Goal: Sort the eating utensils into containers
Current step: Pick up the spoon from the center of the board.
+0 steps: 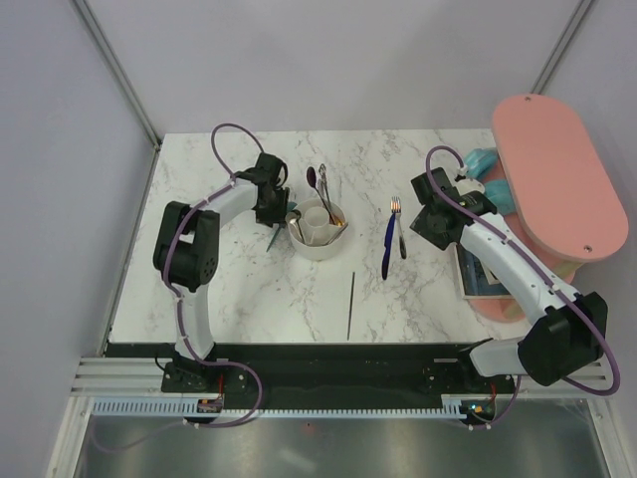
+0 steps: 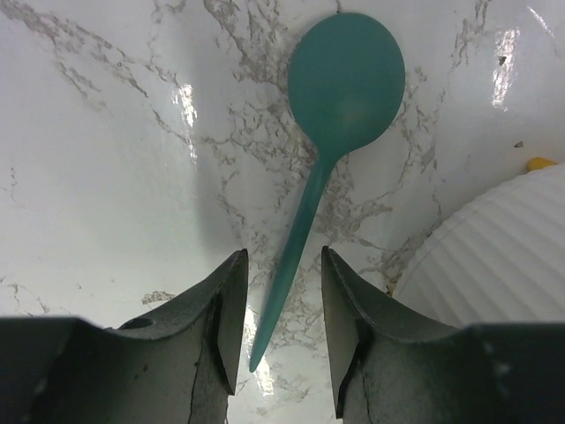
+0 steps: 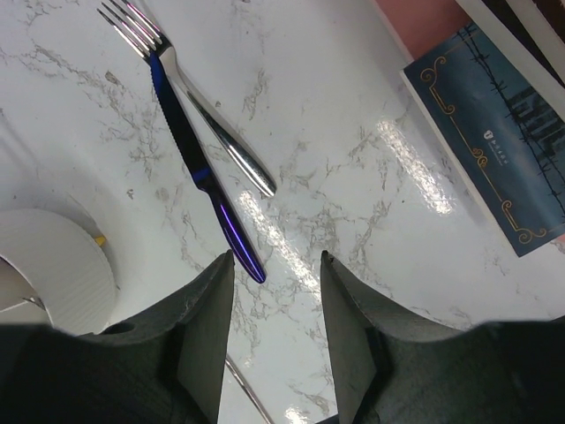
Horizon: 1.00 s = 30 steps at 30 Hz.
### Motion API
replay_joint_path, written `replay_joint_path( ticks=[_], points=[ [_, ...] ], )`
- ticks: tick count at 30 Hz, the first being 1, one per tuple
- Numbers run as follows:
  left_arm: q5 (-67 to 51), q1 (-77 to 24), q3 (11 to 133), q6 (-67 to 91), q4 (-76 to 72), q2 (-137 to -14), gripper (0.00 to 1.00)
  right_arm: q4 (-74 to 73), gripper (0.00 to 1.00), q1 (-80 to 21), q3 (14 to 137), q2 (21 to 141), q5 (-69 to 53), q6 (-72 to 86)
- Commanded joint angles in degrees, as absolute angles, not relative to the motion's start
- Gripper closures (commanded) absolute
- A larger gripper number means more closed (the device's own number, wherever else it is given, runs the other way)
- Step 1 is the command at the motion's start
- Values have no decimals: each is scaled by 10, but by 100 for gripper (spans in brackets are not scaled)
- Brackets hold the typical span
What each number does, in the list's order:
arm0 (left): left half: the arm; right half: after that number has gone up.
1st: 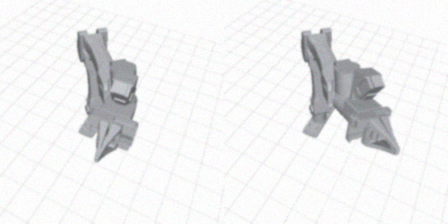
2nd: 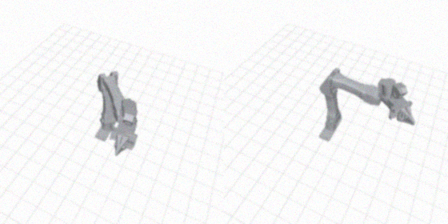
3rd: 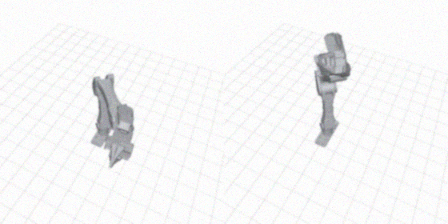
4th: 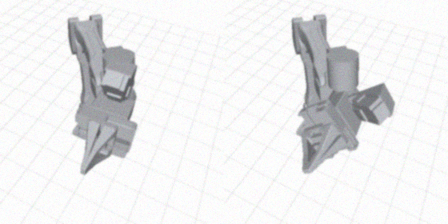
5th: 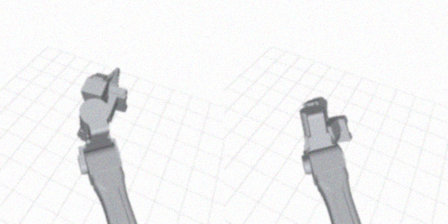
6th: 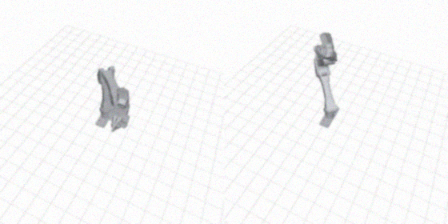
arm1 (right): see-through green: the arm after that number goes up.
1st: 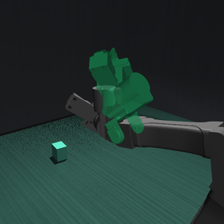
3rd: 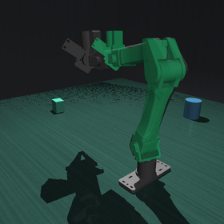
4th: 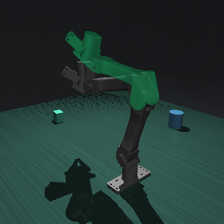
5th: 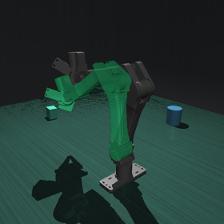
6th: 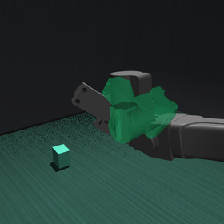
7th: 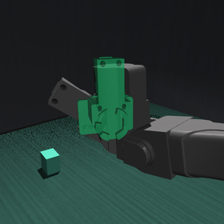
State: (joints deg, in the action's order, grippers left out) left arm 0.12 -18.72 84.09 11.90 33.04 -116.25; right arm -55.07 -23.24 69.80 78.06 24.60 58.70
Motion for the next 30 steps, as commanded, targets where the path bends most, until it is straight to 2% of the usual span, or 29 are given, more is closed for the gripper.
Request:
replay_joint_path(
  ticks=[1,26,27,28,30],
  points=[
    [15,-191,853,115,326,-1183,55,-541,49,-226,690,783,232,583],
    [17,-196,927,97,328,-1263,62,-533,50,-198,655,773,191,554],
    [14,-196,926,95,328,-1264,66,-533,49,-196,650,773,189,555],
    [9,-195,925,93,328,-1263,84,-532,50,-196,650,773,186,555],
    [3,-197,923,90,329,-1262,98,-529,49,-192,649,773,182,555]
  ],
)
